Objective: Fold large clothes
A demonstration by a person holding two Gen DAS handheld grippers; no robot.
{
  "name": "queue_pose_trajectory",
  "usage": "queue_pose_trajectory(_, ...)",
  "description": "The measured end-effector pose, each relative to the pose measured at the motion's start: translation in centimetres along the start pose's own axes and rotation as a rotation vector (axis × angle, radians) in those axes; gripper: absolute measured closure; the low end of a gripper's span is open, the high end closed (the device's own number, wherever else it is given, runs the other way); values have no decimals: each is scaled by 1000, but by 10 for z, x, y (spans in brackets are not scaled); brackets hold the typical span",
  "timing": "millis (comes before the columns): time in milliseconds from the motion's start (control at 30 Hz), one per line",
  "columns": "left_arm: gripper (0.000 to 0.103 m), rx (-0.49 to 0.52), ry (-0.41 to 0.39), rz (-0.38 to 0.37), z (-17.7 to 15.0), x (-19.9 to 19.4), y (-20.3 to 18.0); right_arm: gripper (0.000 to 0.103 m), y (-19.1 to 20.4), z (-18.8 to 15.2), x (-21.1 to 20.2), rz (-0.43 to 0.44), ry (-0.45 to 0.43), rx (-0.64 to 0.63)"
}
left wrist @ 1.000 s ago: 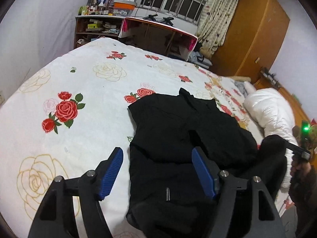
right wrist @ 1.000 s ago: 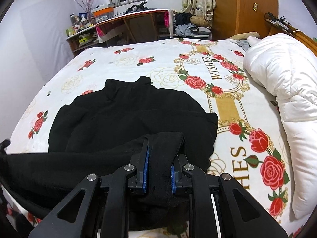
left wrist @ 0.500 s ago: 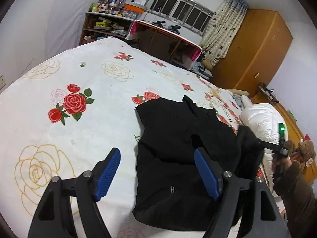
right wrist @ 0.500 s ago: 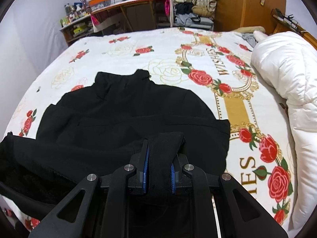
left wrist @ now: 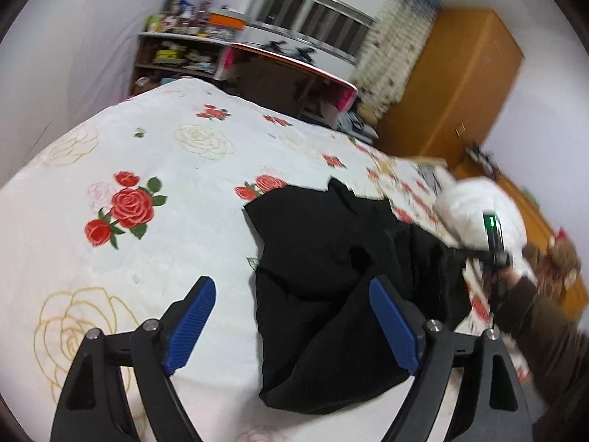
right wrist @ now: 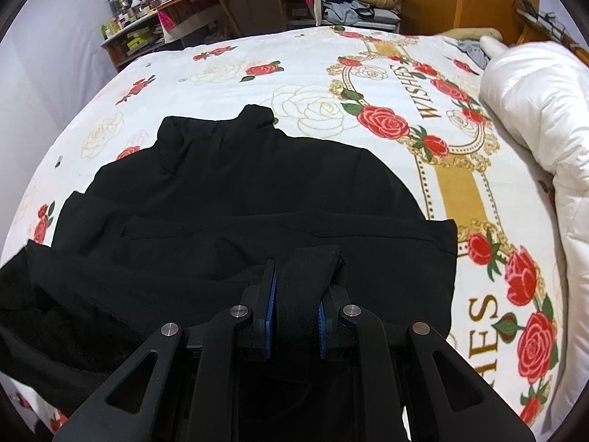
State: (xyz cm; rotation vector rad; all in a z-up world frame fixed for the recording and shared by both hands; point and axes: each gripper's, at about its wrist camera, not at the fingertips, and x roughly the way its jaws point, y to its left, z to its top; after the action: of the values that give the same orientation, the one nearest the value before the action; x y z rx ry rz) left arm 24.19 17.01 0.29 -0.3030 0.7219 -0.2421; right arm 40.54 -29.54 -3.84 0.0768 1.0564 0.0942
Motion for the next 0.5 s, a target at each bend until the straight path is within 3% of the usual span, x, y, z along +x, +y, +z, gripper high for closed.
queue_pose_trajectory(100, 11, 36, 79, -43, -7, 18, -4, 85, -4, 3, 7, 11, 20, 27)
queue_pose_trajectory(200, 11, 6, 58, -102, -19, 6, -1, 85, -8, 5, 12, 31, 32, 66)
queue_pose_trajectory(367, 10, 45, 70, -56, -31, -13, -3, 85, -6, 8, 19, 15, 45, 45)
queue_pose_trajectory(500, 9, 180, 150, -24, -40, 8, -17, 85, -7, 9, 23, 13, 51, 45)
